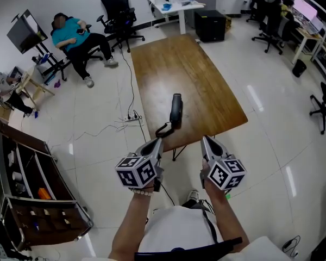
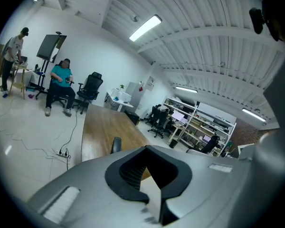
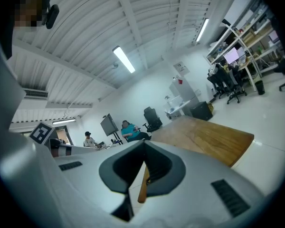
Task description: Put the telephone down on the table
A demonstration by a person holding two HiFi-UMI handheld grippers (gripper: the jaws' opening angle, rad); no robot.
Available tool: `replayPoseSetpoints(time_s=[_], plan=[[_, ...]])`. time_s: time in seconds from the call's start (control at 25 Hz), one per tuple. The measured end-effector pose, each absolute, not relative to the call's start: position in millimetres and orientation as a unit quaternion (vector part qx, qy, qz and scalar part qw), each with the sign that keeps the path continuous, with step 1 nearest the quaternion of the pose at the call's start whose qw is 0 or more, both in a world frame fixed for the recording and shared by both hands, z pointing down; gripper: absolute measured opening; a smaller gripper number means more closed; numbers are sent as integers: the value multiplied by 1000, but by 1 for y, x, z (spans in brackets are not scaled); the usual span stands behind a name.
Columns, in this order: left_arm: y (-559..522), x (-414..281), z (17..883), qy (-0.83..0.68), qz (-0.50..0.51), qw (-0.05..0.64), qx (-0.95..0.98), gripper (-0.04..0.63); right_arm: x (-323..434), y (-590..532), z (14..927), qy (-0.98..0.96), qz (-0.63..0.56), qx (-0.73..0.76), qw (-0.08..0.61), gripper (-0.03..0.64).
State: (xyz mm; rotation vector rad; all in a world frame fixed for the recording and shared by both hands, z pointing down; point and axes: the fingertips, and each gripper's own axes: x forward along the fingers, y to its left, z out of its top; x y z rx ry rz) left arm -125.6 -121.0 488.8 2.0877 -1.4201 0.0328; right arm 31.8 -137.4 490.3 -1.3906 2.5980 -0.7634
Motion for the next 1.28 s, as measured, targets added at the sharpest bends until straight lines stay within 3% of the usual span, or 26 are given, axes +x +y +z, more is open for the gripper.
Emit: replayPoseSetpoints(time_s=[1.28], plan=[[18,-155,507,-442,33,338,830,0,-12,47,490,810,-243,-533,30,11]])
